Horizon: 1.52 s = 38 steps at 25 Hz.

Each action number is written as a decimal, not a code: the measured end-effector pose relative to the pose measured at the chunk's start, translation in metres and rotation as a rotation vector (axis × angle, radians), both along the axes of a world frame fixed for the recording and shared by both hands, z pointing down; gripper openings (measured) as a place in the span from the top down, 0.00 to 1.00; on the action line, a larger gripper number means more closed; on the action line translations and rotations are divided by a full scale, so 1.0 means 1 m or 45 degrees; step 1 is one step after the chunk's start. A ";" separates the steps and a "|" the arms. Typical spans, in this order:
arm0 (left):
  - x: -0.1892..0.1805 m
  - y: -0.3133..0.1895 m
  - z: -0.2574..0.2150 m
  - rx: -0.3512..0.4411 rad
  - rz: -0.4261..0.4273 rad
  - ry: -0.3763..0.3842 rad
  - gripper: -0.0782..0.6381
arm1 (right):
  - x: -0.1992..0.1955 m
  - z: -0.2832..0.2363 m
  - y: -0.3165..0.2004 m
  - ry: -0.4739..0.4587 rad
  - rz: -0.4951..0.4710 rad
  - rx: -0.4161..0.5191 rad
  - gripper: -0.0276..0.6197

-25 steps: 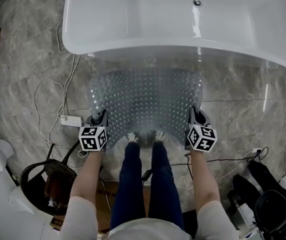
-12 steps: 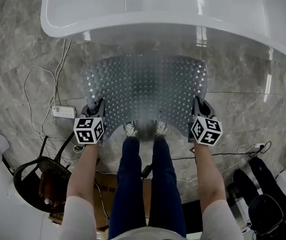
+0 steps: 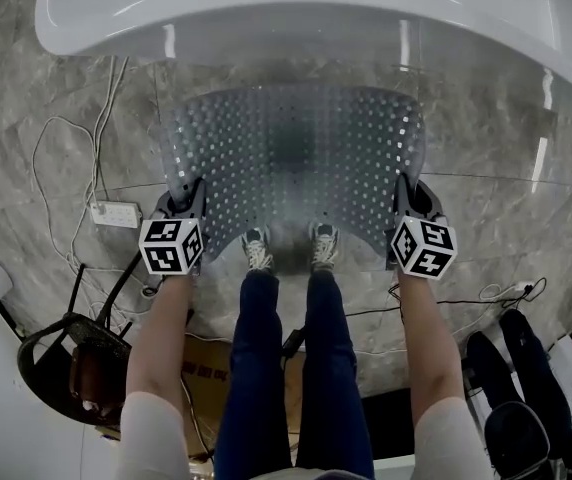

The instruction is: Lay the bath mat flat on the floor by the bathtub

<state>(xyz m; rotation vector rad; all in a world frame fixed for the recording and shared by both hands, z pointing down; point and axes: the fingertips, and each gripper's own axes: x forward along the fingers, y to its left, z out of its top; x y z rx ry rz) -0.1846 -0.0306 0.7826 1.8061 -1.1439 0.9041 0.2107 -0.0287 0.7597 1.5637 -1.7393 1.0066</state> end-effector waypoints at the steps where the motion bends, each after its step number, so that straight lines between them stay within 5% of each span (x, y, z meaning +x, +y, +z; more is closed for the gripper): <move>1: 0.000 -0.002 0.007 0.002 0.009 -0.001 0.83 | -0.001 0.006 -0.001 -0.003 0.002 -0.002 0.90; 19: 0.003 0.006 0.100 -0.056 -0.061 0.010 0.83 | 0.000 0.102 -0.010 0.019 -0.010 -0.070 0.90; 38: 0.008 0.007 0.144 -0.082 -0.039 -0.033 0.83 | 0.013 0.146 -0.001 0.082 0.001 -0.091 0.90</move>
